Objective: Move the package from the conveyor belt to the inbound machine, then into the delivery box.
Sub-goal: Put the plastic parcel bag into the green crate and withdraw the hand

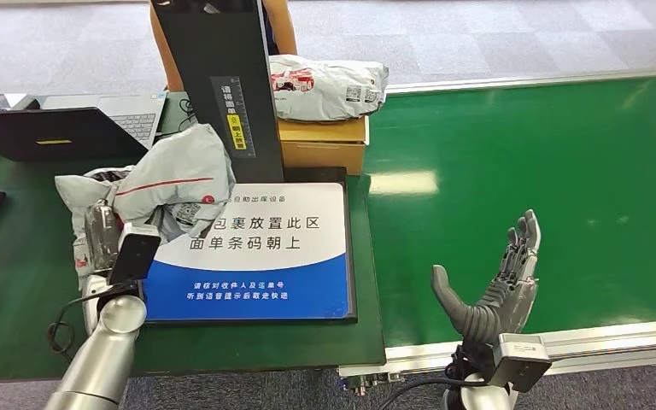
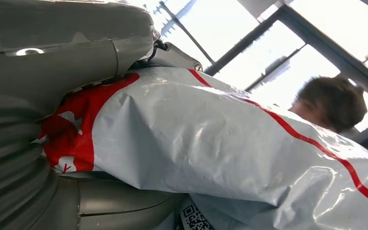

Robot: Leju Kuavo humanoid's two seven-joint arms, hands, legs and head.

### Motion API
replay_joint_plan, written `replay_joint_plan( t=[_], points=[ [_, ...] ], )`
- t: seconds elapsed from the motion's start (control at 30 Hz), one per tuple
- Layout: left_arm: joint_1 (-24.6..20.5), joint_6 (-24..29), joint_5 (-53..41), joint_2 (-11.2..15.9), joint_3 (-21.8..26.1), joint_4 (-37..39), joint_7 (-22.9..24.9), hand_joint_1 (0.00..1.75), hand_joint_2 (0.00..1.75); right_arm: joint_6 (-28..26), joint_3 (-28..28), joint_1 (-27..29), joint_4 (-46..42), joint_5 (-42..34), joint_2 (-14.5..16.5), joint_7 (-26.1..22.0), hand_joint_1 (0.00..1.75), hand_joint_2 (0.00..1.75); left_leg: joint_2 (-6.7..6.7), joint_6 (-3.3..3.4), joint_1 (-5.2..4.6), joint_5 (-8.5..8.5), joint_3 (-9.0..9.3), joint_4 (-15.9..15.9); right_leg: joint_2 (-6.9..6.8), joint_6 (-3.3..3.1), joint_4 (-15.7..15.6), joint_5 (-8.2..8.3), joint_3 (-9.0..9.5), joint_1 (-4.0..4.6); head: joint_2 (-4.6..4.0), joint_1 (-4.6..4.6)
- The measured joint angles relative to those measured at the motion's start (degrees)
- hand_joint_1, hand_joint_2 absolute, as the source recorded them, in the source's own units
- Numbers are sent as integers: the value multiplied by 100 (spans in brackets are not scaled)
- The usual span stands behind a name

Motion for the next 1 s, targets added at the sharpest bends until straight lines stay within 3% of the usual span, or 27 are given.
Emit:
replay_joint_plan(
  t=[0.33,0.6,0.7,0.87,1.0],
  points=[
    [-515,390,1324,7,1357,1346,-333,175,175,-148,-6,-64,160,-30,67,-34,0,175,0,-1,2,3,2,0,0,-1,2,1,1,2,0,-1],
    [-938,734,1605,142,2092,2367,-488,175,175,-191,-9,-113,278,-105,73,-41,0,175,0,-1,1,2,-2,0,0,-1,2,1,0,1,0,-1],
    [-1008,818,834,196,2552,2567,-585,175,175,-192,-9,-142,330,-120,75,-49,0,175,1,-1,2,2,-2,0,1,-1,2,1,-1,1,0,-1],
    [-1116,838,-859,149,4067,2607,-862,175,175,-190,-8,-181,396,-151,75,-53,0,175,6,-1,2,2,0,0,8,-1,2,1,-4,2,0,-1],
    [-1229,838,-859,138,4987,2689,-985,3,175,-190,-6,-251,443,-154,89,-36,0,175,4,-1,2,2,0,0,6,-1,2,1,-4,2,0,-2]
  ],
)
